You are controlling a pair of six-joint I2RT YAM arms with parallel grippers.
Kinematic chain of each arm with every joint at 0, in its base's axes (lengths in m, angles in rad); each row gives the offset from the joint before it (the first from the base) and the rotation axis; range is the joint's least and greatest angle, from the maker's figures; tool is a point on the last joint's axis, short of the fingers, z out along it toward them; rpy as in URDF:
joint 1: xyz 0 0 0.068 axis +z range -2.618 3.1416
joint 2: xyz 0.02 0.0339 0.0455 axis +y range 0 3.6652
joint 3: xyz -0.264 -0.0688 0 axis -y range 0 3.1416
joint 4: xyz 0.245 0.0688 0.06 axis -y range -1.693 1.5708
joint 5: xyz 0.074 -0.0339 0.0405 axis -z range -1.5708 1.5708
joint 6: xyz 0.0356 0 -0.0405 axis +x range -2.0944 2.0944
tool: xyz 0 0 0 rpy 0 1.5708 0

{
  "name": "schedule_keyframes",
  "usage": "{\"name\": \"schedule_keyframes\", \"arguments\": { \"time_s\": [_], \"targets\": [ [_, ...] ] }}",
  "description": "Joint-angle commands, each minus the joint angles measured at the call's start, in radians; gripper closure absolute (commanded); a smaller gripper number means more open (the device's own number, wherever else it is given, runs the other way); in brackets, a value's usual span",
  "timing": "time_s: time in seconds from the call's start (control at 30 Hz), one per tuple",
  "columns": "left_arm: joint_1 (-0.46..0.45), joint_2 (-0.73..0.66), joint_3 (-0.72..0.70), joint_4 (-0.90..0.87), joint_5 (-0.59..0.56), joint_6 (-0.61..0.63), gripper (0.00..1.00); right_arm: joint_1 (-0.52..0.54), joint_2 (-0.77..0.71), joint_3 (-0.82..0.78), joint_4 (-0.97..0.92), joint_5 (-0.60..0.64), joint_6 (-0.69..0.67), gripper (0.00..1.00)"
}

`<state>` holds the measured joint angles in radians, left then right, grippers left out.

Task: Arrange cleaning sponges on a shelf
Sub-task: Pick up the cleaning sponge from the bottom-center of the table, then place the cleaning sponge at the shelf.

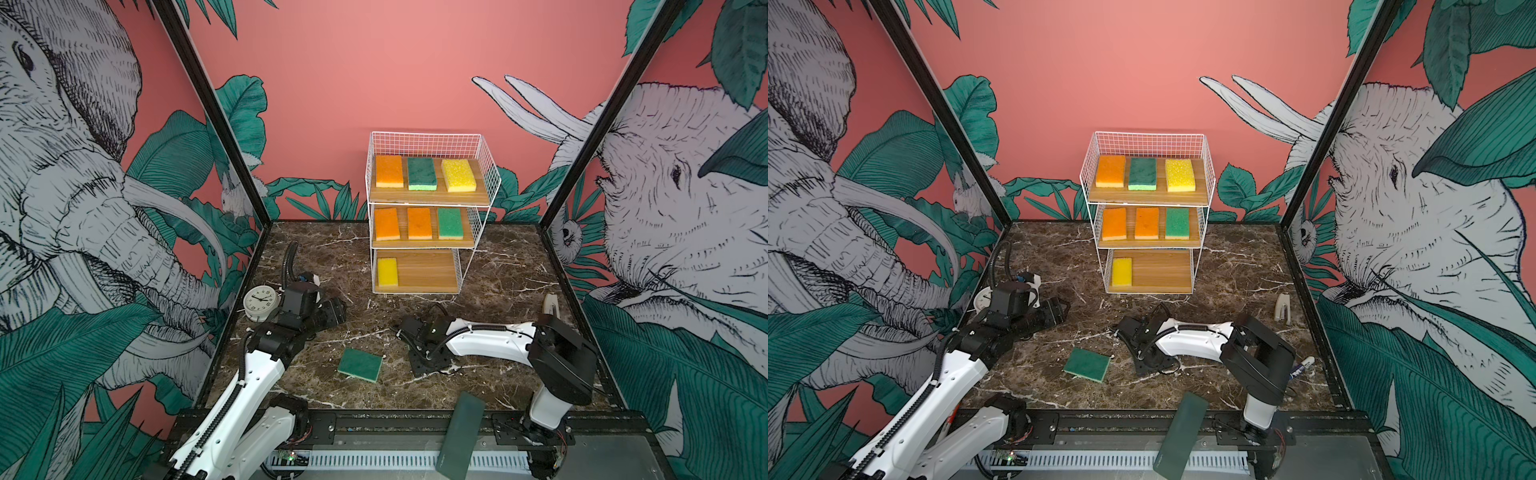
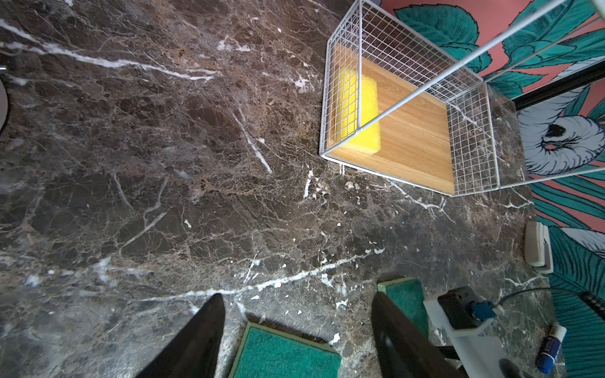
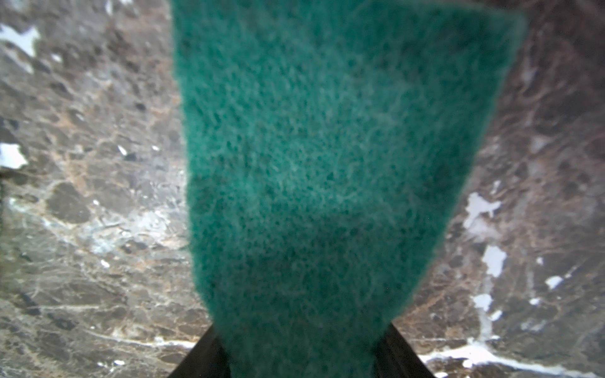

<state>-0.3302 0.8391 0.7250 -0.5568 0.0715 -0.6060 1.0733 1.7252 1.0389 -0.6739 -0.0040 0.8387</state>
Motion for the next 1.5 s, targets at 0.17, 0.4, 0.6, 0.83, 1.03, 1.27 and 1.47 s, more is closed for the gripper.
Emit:
{"name": "schedule_keyframes", "arguments": {
  "time_s": [0.17,0.4,0.6,0.83,1.03,1.27,1.47],
  "targets": [
    [0.005,-0.015,0.008,-0.015,0.008,-0.009,0.28,0.001,-0.110,-0.008,-0.033,0.115,-0.005,0.40],
    [0.005,-0.042,-0.005,0.005,-0.001,-0.033,0.28,-0.089,-0.158,0.002,-0.056,0.186,-0.057,0.40],
    [0.005,-0.040,-0.010,0.003,-0.001,-0.037,0.27,-0.204,-0.163,0.033,-0.032,0.204,-0.107,0.41],
    [0.005,-0.035,-0.018,0.005,-0.002,-0.035,0.27,-0.285,-0.103,0.094,-0.007,0.218,-0.158,0.41],
    [0.005,-0.023,-0.015,0.005,-0.013,-0.027,0.27,-0.351,-0.041,0.137,0.027,0.198,-0.206,0.40],
    [0.005,0.009,-0.011,0.008,-0.039,-0.004,0.27,-0.381,0.047,0.221,0.036,0.240,-0.282,0.41],
    [0.005,0.014,-0.020,0.023,-0.060,-0.003,0.27,-0.397,0.099,0.266,0.054,0.259,-0.309,0.41]
  ]
}}
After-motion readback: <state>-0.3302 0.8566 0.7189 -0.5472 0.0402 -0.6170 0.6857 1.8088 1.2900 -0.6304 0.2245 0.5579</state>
